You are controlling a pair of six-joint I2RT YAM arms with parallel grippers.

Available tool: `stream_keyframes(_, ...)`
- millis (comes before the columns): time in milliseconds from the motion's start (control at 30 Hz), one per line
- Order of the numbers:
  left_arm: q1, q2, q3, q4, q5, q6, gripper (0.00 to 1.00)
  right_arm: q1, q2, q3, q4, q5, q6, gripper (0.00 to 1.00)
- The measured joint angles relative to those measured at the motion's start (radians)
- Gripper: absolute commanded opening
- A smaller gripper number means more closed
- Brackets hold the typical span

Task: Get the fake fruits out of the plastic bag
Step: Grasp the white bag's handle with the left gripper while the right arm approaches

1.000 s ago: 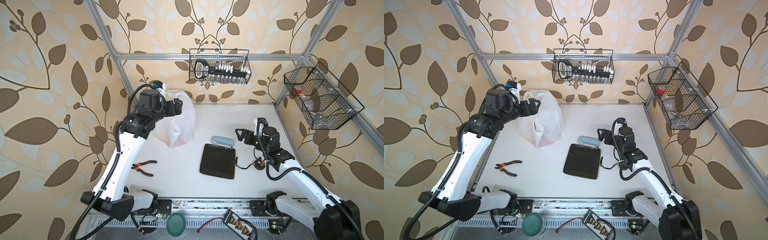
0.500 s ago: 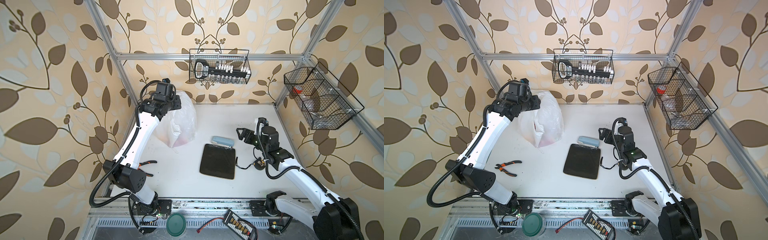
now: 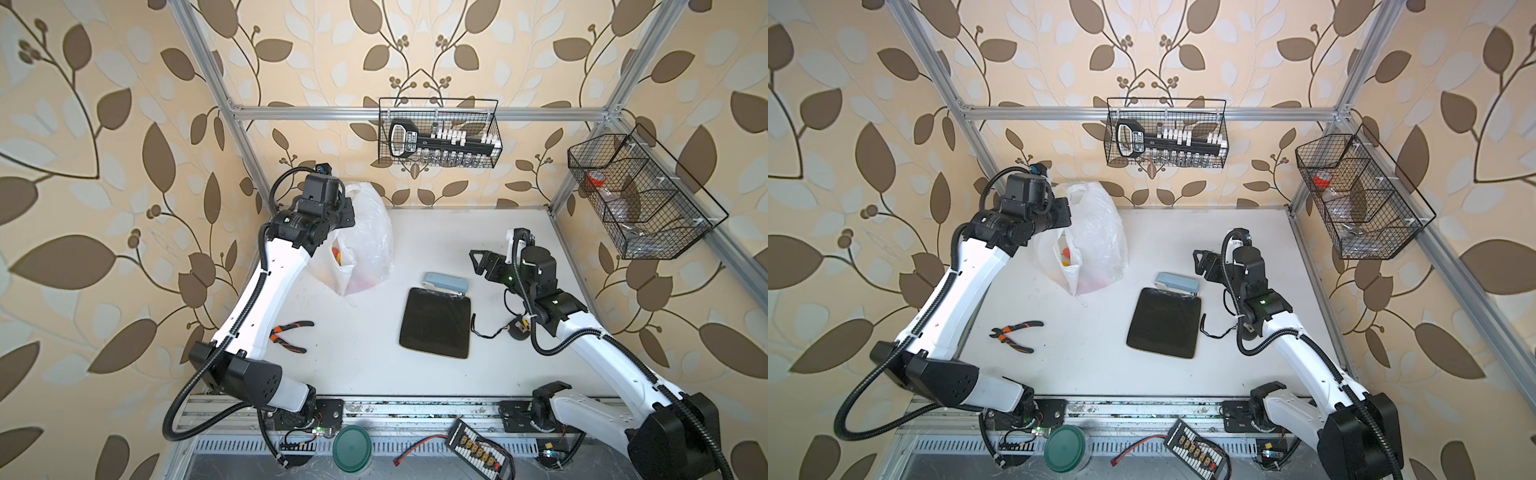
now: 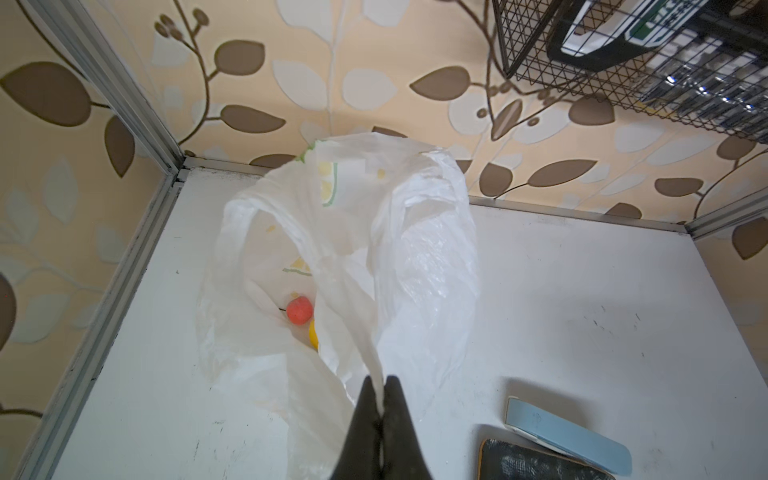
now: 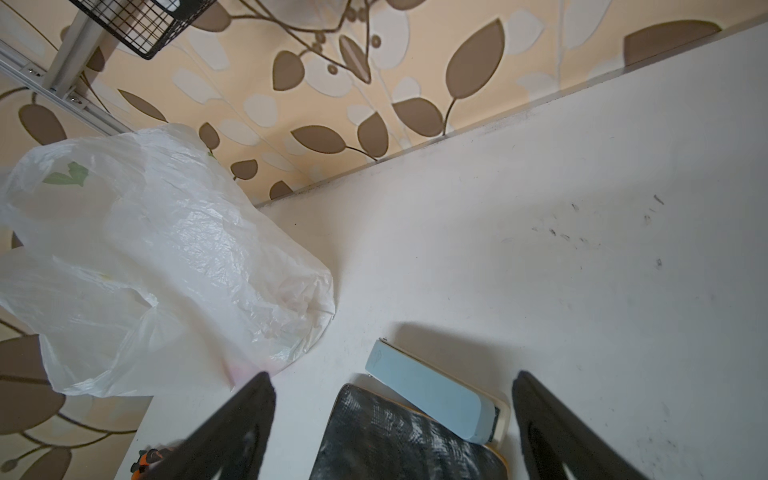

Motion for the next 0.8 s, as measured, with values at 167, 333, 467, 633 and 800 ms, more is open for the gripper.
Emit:
stream_keyframes(167, 0.000, -0.219, -0.156, 0.006, -0.005, -0.042, 0.00, 0.119, 0.068, 0.099, -0.013, 0.014, -0.023, 0.88)
stream_keyframes(333, 0.000, -0.437, -0.314, -0.002, -0.005, -0.122, 0.00, 0.277, 0.181, 0.254, -0.014, 0.015, -0.040, 0.86)
stream_keyframes(467, 0.000, -0.553, -0.421, -0.015, 0.007, -0.187, 0.00, 0.388, 0.288, 0.396, 0.008, 0.015, -0.003, 0.85)
stream_keyframes(633, 0.000, -0.619, -0.499, -0.048, 0.045, -0.246, 0.00, 0.479, 0.416, 0.550, 0.064, 0.008, 0.071, 0.83)
stream_keyframes(800, 0.000, -0.639, -0.541, -0.060, 0.087, -0.290, 0.00, 0.507, 0.563, 0.728, 0.085, -0.016, 0.115, 0.81)
